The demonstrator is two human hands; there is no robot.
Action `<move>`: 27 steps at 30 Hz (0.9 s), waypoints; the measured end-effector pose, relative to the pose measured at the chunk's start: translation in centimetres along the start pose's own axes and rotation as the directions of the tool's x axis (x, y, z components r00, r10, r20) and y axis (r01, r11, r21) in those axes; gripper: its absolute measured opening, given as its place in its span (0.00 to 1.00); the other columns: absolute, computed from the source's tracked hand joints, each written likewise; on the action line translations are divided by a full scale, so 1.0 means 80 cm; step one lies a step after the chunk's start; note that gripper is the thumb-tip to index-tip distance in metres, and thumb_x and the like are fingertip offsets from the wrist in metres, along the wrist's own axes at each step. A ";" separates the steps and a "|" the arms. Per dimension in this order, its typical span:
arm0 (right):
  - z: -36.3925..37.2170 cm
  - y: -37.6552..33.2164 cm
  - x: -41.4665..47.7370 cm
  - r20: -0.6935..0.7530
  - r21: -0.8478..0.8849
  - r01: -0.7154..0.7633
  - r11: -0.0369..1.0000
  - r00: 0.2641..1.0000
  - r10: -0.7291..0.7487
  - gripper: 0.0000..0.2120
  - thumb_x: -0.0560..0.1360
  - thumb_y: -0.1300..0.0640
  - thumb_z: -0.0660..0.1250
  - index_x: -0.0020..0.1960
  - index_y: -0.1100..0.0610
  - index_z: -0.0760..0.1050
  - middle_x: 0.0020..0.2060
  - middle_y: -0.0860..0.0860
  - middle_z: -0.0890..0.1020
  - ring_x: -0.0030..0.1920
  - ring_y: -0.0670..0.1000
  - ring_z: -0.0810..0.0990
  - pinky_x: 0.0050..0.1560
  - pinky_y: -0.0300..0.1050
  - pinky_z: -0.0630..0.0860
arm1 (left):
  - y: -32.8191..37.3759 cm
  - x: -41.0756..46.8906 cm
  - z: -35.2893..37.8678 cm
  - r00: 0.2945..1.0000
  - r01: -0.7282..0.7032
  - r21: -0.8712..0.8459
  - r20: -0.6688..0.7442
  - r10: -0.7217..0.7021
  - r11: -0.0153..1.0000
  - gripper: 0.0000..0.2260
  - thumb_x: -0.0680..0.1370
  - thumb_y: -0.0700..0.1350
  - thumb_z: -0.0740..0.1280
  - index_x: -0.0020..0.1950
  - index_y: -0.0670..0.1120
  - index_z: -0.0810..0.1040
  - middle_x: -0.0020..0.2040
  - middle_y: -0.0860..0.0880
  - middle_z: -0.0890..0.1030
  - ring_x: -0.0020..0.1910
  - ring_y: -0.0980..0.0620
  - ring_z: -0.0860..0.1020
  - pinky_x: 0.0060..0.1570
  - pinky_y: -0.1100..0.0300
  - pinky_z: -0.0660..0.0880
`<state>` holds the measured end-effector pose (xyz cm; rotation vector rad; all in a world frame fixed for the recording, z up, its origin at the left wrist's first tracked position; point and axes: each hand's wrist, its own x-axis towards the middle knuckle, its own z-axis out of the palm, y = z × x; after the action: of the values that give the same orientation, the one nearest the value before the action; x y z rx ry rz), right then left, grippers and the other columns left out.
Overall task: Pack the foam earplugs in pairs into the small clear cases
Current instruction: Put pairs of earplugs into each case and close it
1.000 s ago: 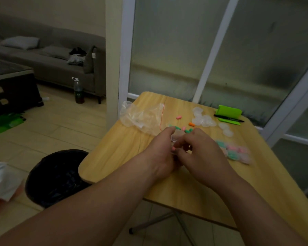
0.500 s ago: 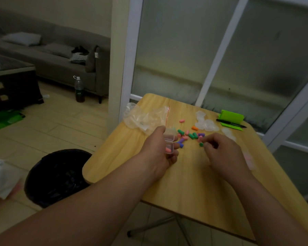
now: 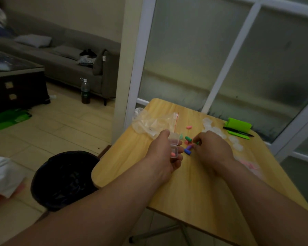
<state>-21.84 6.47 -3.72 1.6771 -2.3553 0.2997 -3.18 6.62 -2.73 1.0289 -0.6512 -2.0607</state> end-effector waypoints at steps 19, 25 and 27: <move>-0.032 0.019 -0.048 -0.050 0.335 -0.057 0.940 0.996 0.078 0.08 0.79 0.52 0.74 0.44 0.48 0.76 0.41 0.44 0.82 0.44 0.47 0.80 0.46 0.52 0.80 | -0.006 -0.011 0.013 0.995 0.043 0.057 0.083 -0.048 0.997 0.23 0.85 0.58 0.58 0.55 0.41 0.81 0.36 0.46 0.80 0.26 0.53 0.70 0.29 0.61 0.67; -0.051 0.021 -0.100 -0.132 0.623 -0.001 0.782 0.986 0.106 0.03 0.78 0.52 0.75 0.49 0.47 0.80 0.43 0.43 0.84 0.46 0.41 0.81 0.44 0.43 0.77 | -0.022 -0.013 0.026 0.972 0.075 0.112 0.213 -0.098 0.991 0.22 0.84 0.60 0.57 0.60 0.44 0.79 0.35 0.48 0.77 0.28 0.53 0.71 0.29 0.61 0.68; -0.061 0.014 -0.109 -0.137 0.657 0.041 0.753 0.988 0.066 0.02 0.78 0.51 0.74 0.49 0.47 0.82 0.42 0.42 0.84 0.45 0.41 0.81 0.45 0.42 0.77 | -0.026 -0.015 0.030 0.964 0.069 0.130 0.247 -0.100 0.989 0.23 0.84 0.59 0.57 0.64 0.43 0.79 0.37 0.47 0.78 0.29 0.53 0.72 0.31 0.60 0.69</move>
<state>-19.82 16.14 -1.79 1.8042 -2.2758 1.3549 -5.43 9.08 -2.30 0.8793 -0.8839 -2.2737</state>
